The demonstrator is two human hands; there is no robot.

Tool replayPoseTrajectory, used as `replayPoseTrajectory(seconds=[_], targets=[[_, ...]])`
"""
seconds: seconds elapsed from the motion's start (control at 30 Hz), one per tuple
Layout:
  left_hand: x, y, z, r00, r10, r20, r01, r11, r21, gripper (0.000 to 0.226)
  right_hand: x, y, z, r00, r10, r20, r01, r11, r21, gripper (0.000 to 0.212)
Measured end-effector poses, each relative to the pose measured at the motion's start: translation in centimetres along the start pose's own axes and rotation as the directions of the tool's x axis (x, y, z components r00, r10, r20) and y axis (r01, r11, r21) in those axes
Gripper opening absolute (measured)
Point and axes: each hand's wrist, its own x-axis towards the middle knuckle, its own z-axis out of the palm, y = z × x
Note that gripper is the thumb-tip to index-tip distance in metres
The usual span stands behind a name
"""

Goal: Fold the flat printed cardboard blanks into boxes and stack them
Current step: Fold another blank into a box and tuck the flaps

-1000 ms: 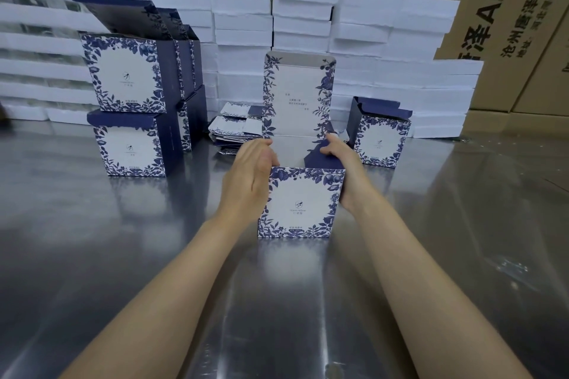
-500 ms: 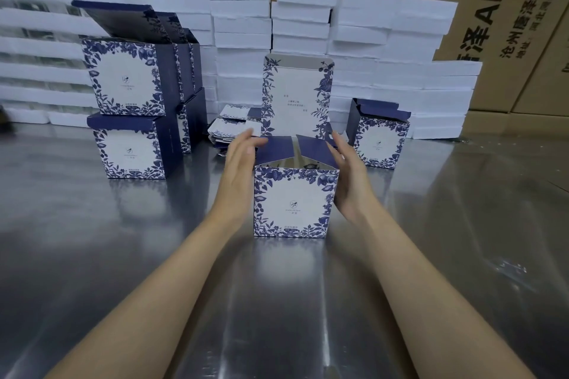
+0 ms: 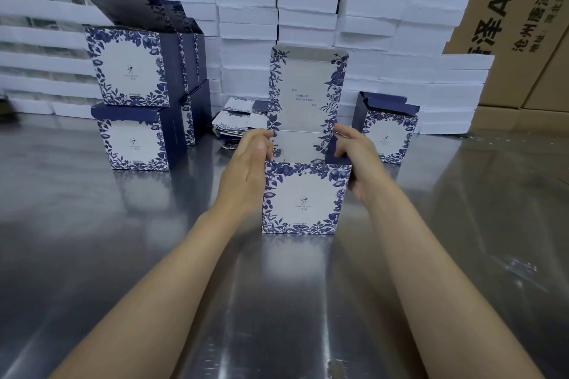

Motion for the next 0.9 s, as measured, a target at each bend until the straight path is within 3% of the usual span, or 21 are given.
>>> replayPoseTrajectory(seconds=[0.13,0.23,0.37,0.5,0.6,0.67,0.73,0.8,0.9], targets=[[0.1,0.0,0.0,0.998,-0.011,0.066,0.017,0.996,-0.093,0.034,-0.2,0.4,-0.5,0.995,-0.010,0.096,0.002,0.997,0.080,0.038],[-0.1,0.1,0.2,0.995,-0.021,0.094,0.036,0.986,-0.164,0.029,-0.4,0.7,-0.9,0.989,-0.008,0.144,-0.014,0.989,0.149,0.048],[-0.2,0.3,0.4,0.996,-0.013,0.087,0.024,0.991,-0.134,0.035,-0.3,0.9,-0.7,0.982,-0.122,0.141,0.078,0.957,0.278,0.050],[-0.4,0.1,0.6,1.000,-0.027,0.010,0.028,0.987,-0.156,0.048,-0.4,1.1,-0.7,0.980,-0.177,0.087,0.139,0.934,0.329,0.039],[-0.5,0.7,0.5,0.993,0.091,-0.073,-0.102,0.980,-0.170,0.053,-0.7,1.8,-0.7,0.984,-0.152,0.094,0.115,0.940,0.320,0.027],[-0.6,0.9,0.0,0.976,0.210,-0.056,-0.213,0.976,-0.056,0.041,-0.8,2.4,-0.7,0.983,-0.169,0.069,0.135,0.929,0.344,0.026],[-0.7,0.7,-0.6,0.955,0.289,0.060,-0.294,0.950,0.108,0.038,-0.9,2.8,-0.8,0.984,-0.164,0.061,0.133,0.927,0.352,0.033],[-0.8,0.6,-0.8,0.939,0.297,0.173,-0.325,0.931,0.166,0.041,-0.9,3.1,-1.1,0.983,-0.172,0.070,0.142,0.939,0.313,0.048],[-0.8,0.8,-0.8,0.958,0.235,0.164,-0.259,0.955,0.147,0.042,-0.9,3.4,-0.9,0.969,-0.240,0.065,0.216,0.942,0.259,0.052]])
